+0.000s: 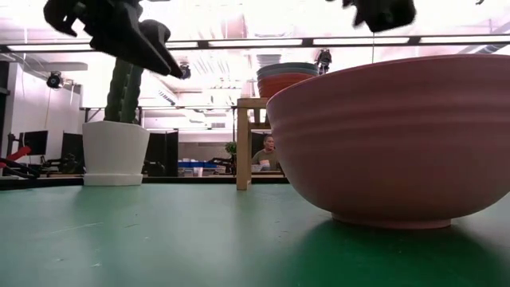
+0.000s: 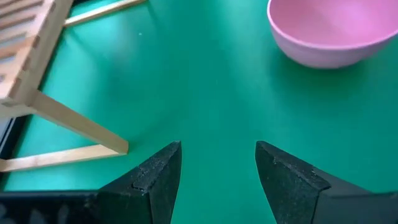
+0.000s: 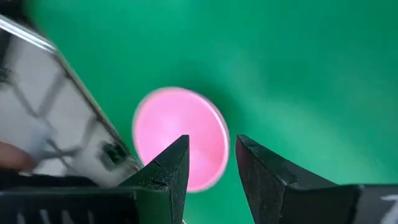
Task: Place and stack bowls onto a shelf
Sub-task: Stack the pink bowl on top of the dark green bowl on the shelf
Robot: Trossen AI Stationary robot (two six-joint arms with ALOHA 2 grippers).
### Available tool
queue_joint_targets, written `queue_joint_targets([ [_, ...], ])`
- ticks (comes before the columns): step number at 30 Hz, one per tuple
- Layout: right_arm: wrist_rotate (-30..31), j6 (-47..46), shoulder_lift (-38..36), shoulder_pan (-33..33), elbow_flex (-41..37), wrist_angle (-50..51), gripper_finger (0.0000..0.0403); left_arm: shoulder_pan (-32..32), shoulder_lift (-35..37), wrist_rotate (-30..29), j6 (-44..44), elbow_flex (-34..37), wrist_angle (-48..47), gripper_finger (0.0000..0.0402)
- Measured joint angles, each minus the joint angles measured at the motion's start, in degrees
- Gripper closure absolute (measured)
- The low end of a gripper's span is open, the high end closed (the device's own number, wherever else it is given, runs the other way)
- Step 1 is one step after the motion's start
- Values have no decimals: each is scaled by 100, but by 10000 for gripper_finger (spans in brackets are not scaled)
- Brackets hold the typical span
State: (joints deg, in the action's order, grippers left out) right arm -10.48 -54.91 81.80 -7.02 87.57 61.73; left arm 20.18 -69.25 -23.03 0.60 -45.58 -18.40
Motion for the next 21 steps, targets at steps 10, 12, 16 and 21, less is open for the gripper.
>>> queue_joint_targets([
  [10, -85, -525, 1447, -464, -5, 359, 282, 9, 495, -50, -22, 347, 215, 212],
  [12, -205, -405, 1612, -460, -4, 361, 282, 21, 728, -50, -24, 521, 347, 212],
  [16, -201, -255, 1777, -474, -4, 358, 282, 26, 1282, -49, -11, 914, 575, 212],
  [21, 24, -213, 1779, -528, -13, 309, 282, 26, 1967, -48, -24, 1325, 913, 212],
])
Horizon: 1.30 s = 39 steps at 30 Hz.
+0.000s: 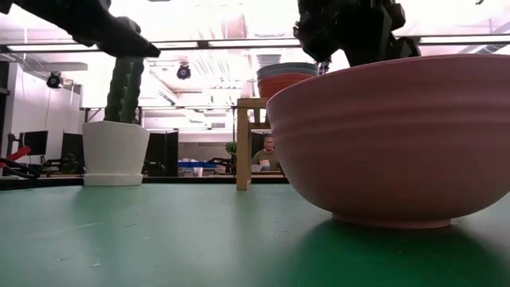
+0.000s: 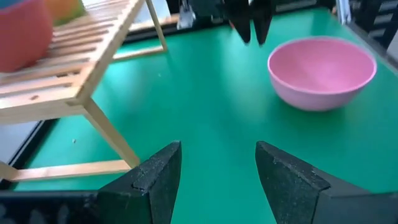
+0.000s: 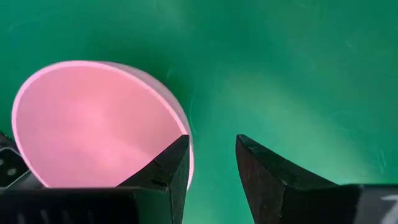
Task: Place and stack bowls onto a shelf
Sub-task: Stack the pink bowl on top of the dark green bowl on the shelf
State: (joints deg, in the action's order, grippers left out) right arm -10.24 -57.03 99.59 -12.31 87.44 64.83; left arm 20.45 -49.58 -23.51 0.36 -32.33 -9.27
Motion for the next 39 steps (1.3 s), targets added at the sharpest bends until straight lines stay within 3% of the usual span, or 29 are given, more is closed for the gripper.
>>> queue_joint_targets([
  [9, 312, 1044, -2, -417, -24, -362, 282, 0, 733, -1, -20, 319, 261, 212],
  [15, 731, 1279, 20, -547, -60, -384, 282, 0, 790, 0, -131, 440, 375, 212],
  [27, 636, 2201, 702, -571, -146, -1151, 285, 0, 774, 3, -136, 416, 421, 212],
  [30, 531, 2214, 714, -543, -146, -1204, 306, 0, 774, 3, -169, 416, 419, 212],
  [35, 531, 2229, 713, -528, -146, -1301, 381, -1, 780, 3, -215, 416, 442, 212],
  [39, 428, 2240, 690, -503, -146, -1347, 392, -2, 780, 4, -295, 416, 581, 212],
])
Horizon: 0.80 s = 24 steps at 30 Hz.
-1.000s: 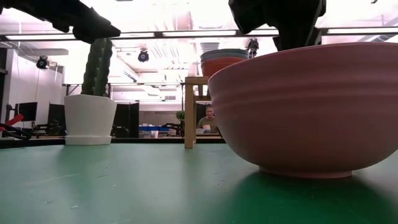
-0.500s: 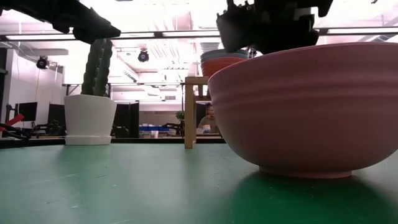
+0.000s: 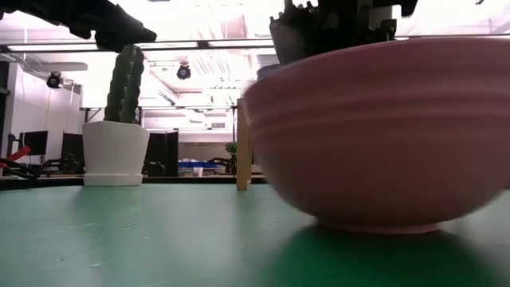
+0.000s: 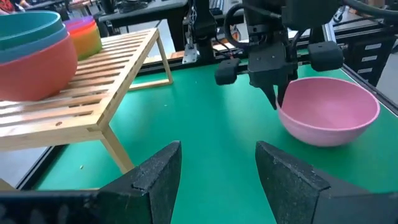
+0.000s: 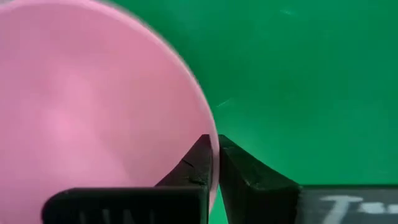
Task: Place and stack bowls onto a shelf
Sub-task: Stack the pink bowl on top of the dark green bowl on the shelf
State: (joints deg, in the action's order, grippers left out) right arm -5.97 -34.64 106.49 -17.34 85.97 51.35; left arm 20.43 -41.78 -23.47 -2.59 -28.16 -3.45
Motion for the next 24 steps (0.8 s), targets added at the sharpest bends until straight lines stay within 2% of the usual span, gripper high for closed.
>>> queue_joint_targets([
  [6, -236, 33, -408, 222, 85, -295, 393, 2, 2, 0, -13, 0, 31, 212],
  [11, 194, 381, -862, 477, 674, -316, 394, 2, 11, 0, -31, 1, 47, 212],
  [18, 1710, 906, -1400, 1023, 2108, 144, 394, 1, 16, 0, -32, 0, 56, 212],
  [22, 2880, 669, -1563, 1510, 2993, 799, 394, 1, 18, 0, -48, 1, 80, 212],
  [24, 3282, 569, -1591, 1843, 3377, 1275, 394, 0, 18, 0, -68, 2, 85, 212],
])
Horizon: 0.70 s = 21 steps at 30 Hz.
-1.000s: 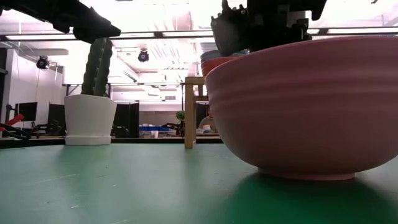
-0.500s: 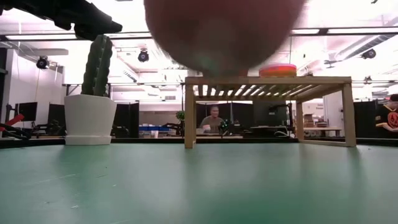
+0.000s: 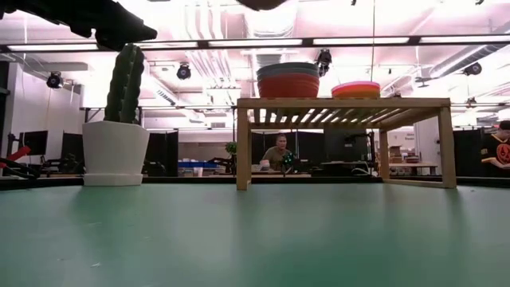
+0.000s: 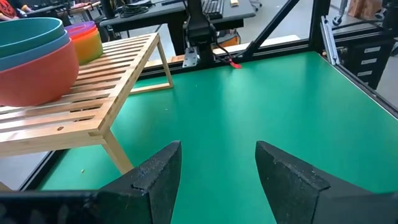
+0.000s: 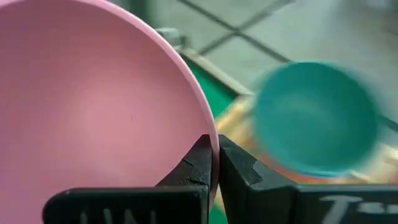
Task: Place and stack bowls onto a shelf
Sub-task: Stack the pink bowl on top of the dark green bowl on the shelf
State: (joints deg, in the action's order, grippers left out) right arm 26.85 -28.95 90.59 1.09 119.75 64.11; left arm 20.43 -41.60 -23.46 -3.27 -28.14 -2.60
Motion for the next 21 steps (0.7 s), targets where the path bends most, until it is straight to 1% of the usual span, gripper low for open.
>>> queue_joint_targets([
  [4, 89, -150, 26, 890, 598, 1021, 394, 2, -2, 0, -22, 0, 1, 212],
  [7, 73, -72, 18, 1562, 739, 1130, 394, 2, -2, 0, -24, 0, 1, 212],
  [11, -596, 209, 54, 2381, 764, 1011, 394, 2, -2, 0, -28, 0, 1, 212],
  [14, -866, 335, 232, 2858, 743, 1039, 394, 0, 0, 0, -28, -11, 1, 212],
  [17, -1220, 425, 452, 3196, 734, 1033, 394, 0, 2, 0, -28, -13, 5, 212],
  [19, -1626, 453, 556, 3363, 734, 1007, 394, 0, 1, 0, -28, -13, 2, 212],
  [21, -1773, 478, 649, 3450, 734, 998, 393, 0, 2, 0, -28, -13, 3, 212],
])
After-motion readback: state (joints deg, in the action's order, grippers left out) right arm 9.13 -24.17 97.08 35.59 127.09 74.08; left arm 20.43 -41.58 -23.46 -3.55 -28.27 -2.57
